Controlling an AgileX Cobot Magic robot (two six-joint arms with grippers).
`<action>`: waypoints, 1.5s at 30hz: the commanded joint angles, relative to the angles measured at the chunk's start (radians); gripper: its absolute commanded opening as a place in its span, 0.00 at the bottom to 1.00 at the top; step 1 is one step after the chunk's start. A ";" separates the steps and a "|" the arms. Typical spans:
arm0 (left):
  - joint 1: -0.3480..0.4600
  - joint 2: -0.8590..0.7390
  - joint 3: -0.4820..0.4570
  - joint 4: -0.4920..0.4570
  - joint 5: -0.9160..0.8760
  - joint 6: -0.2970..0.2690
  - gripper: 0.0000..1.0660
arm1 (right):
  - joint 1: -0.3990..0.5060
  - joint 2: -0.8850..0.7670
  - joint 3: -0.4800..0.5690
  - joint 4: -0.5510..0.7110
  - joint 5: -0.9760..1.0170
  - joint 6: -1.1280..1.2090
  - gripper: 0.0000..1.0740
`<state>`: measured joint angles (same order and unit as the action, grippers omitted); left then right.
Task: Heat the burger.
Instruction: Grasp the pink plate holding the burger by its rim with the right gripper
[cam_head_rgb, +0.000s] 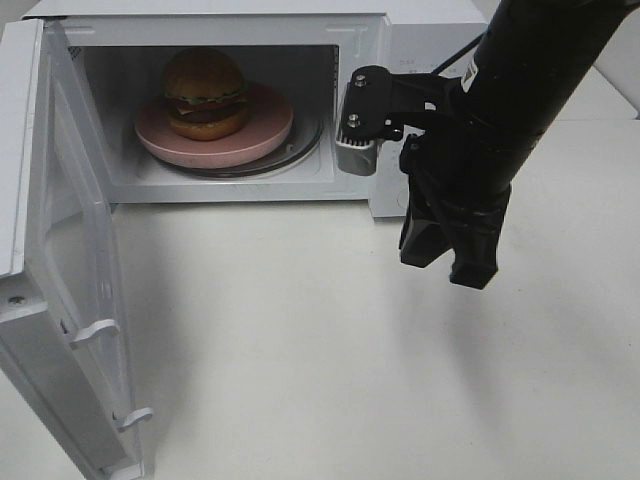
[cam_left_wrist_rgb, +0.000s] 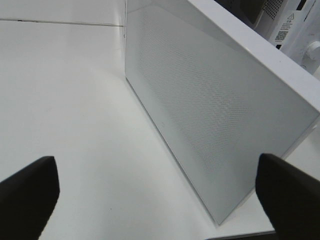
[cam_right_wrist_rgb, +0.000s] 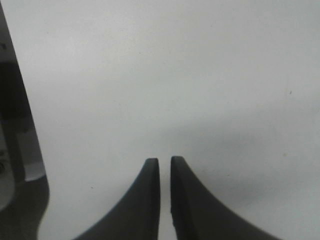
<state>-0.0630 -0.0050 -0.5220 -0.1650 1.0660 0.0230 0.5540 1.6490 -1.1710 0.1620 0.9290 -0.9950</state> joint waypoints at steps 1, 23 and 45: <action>0.003 -0.018 0.001 -0.008 -0.009 -0.007 0.94 | -0.005 -0.009 -0.006 -0.017 0.009 -0.322 0.12; 0.003 -0.018 0.001 -0.008 -0.009 -0.007 0.94 | 0.040 -0.009 -0.006 -0.126 -0.195 -0.435 0.48; 0.003 -0.018 0.001 -0.008 -0.009 -0.007 0.94 | 0.171 0.021 -0.016 -0.390 -0.442 -0.137 0.84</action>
<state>-0.0630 -0.0050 -0.5220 -0.1650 1.0660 0.0230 0.7200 1.6660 -1.1810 -0.2200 0.5010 -1.1500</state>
